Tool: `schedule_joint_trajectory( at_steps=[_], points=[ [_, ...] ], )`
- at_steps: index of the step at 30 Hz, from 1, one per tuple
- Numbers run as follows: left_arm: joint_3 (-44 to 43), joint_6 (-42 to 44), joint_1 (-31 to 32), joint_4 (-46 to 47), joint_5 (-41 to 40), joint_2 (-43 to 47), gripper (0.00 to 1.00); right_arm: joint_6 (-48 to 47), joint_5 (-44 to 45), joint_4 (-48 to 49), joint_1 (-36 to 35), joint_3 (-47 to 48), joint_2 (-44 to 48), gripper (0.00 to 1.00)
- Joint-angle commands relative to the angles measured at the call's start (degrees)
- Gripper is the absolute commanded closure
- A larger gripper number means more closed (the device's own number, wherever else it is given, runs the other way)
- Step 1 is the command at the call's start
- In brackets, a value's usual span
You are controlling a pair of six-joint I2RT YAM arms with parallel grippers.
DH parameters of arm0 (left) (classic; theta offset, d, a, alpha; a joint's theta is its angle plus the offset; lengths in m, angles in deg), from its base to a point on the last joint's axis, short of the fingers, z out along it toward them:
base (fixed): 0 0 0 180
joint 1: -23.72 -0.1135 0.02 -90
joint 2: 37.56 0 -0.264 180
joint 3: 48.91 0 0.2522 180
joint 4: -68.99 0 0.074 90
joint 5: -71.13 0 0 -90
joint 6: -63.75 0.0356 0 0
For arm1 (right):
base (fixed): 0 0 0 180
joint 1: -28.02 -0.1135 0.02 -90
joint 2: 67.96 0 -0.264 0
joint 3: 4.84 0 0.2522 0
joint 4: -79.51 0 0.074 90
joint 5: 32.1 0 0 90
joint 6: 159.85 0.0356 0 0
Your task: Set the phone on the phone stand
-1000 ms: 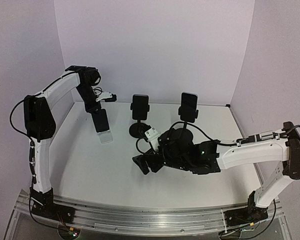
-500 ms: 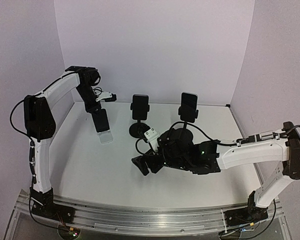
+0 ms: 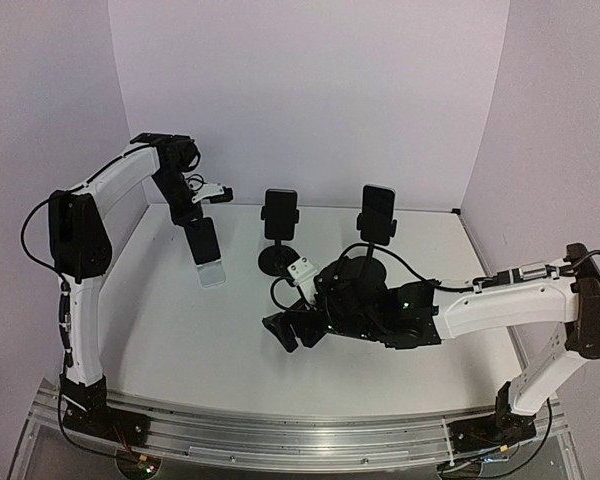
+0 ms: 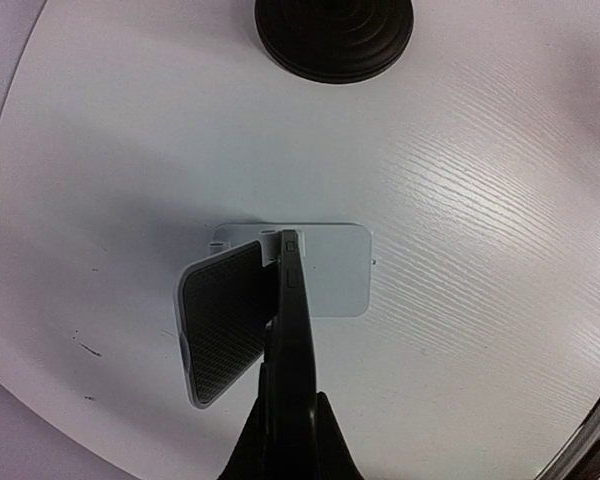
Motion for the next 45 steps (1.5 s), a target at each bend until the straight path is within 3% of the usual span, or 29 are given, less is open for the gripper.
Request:
schedule_joint_trajectory(
  at_steps=[1, 23, 45],
  points=[
    [-0.3, -0.9, 0.3, -0.1, 3.4, -2.2, 1.0, 0.4, -0.4, 1.8, -0.2, 1.4, 0.4, 0.02],
    [-0.2, -2.1, 0.3, 4.1, 1.8, -0.9, 0.87, 0.5, -1.6, 1.8, -0.2, 1.8, 0.2, 0.02],
    [2.7, -2.2, 0.3, 12.1, -3.4, 1.7, 0.61, 1.2, -3.0, 1.6, -0.2, 1.7, 0.2, 0.02]
  ],
)
